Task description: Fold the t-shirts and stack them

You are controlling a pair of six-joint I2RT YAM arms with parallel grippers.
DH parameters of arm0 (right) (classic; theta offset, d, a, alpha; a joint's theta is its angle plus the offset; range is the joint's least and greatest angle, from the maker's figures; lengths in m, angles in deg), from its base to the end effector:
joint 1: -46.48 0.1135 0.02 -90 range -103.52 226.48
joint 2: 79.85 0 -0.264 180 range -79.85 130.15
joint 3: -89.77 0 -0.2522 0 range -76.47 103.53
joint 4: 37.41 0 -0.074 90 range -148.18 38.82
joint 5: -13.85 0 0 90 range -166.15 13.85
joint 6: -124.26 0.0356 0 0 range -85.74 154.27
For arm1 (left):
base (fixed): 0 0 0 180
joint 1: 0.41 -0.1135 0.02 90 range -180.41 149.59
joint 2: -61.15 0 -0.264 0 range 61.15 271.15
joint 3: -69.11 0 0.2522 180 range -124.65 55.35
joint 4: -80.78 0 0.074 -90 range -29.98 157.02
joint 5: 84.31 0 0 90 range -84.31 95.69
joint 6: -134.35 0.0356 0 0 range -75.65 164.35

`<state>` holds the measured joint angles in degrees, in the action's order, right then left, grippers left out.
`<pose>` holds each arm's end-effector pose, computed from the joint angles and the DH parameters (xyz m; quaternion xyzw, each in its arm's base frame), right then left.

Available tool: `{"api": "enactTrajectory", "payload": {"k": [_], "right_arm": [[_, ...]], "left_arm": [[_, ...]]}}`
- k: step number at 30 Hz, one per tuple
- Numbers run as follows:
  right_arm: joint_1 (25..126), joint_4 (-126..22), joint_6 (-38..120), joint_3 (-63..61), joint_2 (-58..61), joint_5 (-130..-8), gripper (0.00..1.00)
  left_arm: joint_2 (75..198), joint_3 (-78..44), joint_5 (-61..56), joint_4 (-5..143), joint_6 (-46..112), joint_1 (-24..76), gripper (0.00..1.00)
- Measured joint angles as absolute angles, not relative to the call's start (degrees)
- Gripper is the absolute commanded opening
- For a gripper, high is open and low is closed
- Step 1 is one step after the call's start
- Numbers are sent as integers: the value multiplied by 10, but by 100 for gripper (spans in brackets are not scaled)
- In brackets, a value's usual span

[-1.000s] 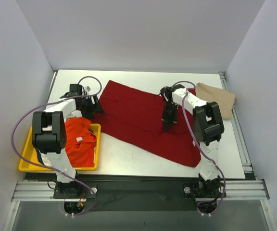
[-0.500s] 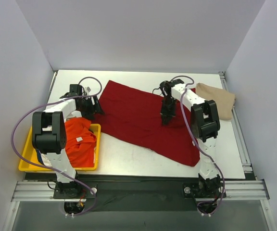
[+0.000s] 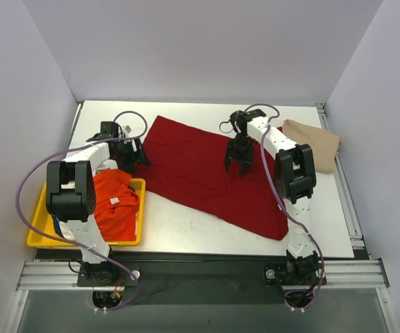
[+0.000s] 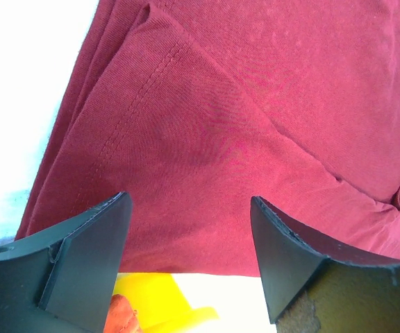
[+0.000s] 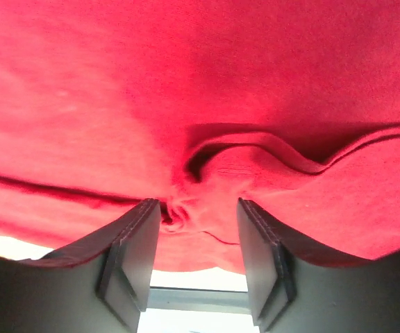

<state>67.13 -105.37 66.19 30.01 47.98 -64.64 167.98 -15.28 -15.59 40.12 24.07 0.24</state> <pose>0.4271 0.1685 0.1833 0.0845 0.9835 0.1446 0.0681 0.3779 -0.0172 0.1743 -0.1206 0.9492 -0.2181 0.1922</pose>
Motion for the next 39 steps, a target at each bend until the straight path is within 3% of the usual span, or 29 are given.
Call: {"api": "enactTrajectory", "payload": {"k": [9, 18, 23, 39], "right_arm": [[660, -1045, 666, 306, 446, -630, 53], [653, -1010, 677, 74, 282, -633, 55], [640, -968, 688, -56, 255, -634, 55], [639, -914, 704, -148, 252, -632, 55]], "left_arm": [[1671, -153, -155, 398, 241, 2, 80], [1651, -153, -162, 412, 224, 6, 80], [1660, -154, -178, 442, 207, 22, 80], [1718, -158, -185, 474, 184, 29, 80]]}}
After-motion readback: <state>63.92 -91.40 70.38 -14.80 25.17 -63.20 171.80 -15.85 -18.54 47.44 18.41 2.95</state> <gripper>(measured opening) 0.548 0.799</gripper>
